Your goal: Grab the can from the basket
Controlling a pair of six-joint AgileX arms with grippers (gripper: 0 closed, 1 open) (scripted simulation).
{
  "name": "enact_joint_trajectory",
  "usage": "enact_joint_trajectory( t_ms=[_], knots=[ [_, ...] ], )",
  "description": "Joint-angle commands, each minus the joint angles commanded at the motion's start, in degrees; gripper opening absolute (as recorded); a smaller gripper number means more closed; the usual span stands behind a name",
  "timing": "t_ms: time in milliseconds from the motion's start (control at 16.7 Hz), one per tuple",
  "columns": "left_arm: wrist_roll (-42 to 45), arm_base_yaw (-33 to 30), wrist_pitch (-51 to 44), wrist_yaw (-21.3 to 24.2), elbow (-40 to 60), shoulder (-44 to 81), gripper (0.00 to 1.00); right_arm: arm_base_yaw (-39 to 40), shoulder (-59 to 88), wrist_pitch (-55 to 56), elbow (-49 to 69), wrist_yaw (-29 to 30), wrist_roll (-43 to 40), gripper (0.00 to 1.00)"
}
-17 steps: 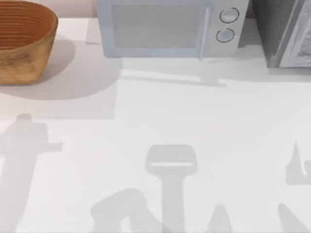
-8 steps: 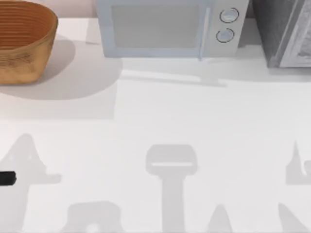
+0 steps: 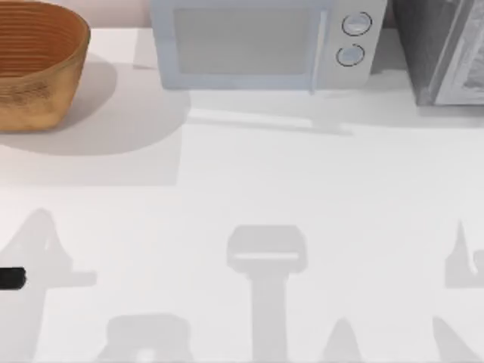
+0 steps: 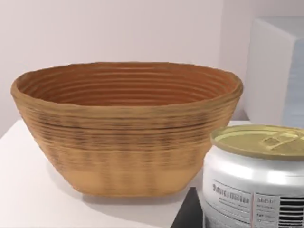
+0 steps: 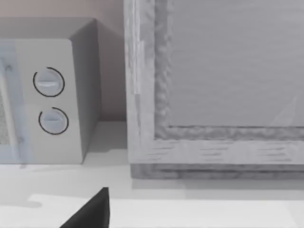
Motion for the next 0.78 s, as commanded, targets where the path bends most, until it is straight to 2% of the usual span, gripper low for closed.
enact_joint_trajectory(
  t_ms=[240, 780],
  knots=[
    [0.01, -0.58, 5.55, 3.52, 3.64, 6.54, 0.00, 0.00, 0.00, 0.00, 0.00, 0.00, 0.00, 1.00],
    [-0.45, -2.33, 24.66, 18.75, 16.90, 33.33, 0.00, 0.00, 0.00, 0.00, 0.00, 0.00, 0.00, 1.00]
  ],
)
